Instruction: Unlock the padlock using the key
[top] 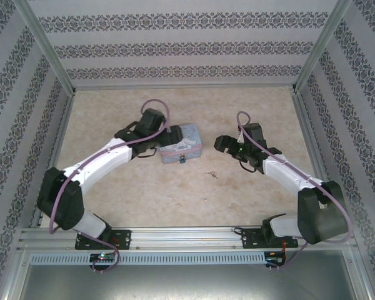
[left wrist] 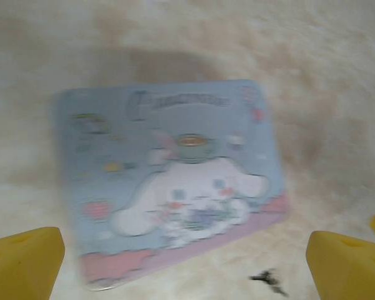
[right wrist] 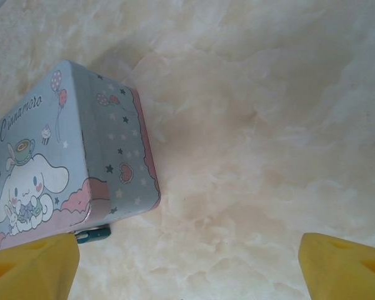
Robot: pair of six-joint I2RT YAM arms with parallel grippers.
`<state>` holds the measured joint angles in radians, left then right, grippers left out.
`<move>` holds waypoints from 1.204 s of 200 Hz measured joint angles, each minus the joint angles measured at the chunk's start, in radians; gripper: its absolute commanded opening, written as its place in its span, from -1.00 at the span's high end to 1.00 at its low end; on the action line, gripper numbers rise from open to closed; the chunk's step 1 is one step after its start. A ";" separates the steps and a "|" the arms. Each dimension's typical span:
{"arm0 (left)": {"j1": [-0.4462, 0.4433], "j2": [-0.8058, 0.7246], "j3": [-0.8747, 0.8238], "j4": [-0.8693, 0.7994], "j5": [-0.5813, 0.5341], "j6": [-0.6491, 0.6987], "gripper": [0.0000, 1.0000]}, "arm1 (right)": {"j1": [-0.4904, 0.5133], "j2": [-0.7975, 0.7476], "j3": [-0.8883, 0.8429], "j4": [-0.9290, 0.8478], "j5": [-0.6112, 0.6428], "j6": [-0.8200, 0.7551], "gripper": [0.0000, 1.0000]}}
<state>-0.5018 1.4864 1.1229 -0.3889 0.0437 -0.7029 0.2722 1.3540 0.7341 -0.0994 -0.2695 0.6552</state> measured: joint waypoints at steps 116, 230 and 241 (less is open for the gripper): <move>0.135 0.175 -0.100 0.213 0.192 0.017 -0.99 | 0.090 0.343 0.250 0.115 -0.130 0.108 -0.27; 0.049 0.235 -0.042 0.294 0.214 -0.039 -0.99 | 0.125 0.316 0.166 0.172 -0.140 0.136 0.08; 0.040 0.235 -0.042 0.294 0.207 -0.039 -0.99 | 0.125 0.299 0.148 0.173 -0.139 0.137 0.09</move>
<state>-0.4614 1.7218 1.0805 -0.0948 0.2504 -0.7418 0.3973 1.6531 0.8818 0.0734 -0.4088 0.7918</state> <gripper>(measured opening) 0.997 0.461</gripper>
